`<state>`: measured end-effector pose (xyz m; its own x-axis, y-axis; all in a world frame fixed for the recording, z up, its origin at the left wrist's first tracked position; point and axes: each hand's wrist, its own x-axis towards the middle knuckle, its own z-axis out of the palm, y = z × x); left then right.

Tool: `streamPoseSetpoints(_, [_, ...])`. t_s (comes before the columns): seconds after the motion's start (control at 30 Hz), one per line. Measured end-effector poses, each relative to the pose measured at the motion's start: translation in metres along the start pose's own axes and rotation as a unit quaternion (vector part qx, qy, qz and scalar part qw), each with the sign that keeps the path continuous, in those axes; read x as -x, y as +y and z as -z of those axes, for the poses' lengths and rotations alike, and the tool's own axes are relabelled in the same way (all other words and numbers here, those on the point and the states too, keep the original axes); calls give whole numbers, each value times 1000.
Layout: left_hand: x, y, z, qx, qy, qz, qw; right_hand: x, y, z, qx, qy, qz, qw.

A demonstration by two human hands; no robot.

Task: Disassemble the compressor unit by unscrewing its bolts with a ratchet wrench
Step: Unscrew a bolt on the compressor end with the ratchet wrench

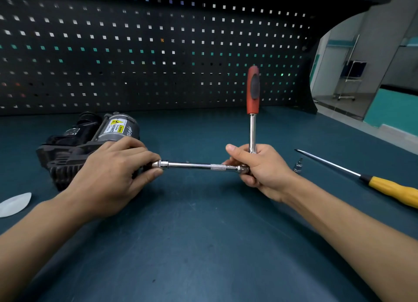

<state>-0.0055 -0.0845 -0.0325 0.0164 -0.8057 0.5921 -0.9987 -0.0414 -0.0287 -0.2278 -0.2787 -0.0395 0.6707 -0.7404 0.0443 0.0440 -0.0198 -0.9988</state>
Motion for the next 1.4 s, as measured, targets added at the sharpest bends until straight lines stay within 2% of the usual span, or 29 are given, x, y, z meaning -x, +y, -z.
streamPoseSetpoints(0.07, [0,0,0,-3,-5,1,1000,1,2,0,16,-8,38,999])
streamPoseSetpoints(0.23, [0,1,1,-4,-9,6,1000,1,5,4,136,-7,148,980])
streamPoseSetpoints(0.53, [0,1,0,-9,-5,6,1000,-1,7,3,143,7,267,953])
streamPoseSetpoints(0.7, [0,2,-1,-9,8,8,1000,4,3,7,240,6,348,906])
streamPoseSetpoints(1.17, [0,0,-5,-3,43,-10,999,1,5,3,150,9,244,958])
streamPoseSetpoints(1.4, [0,0,-5,-5,40,-19,999,2,2,-2,103,20,155,982])
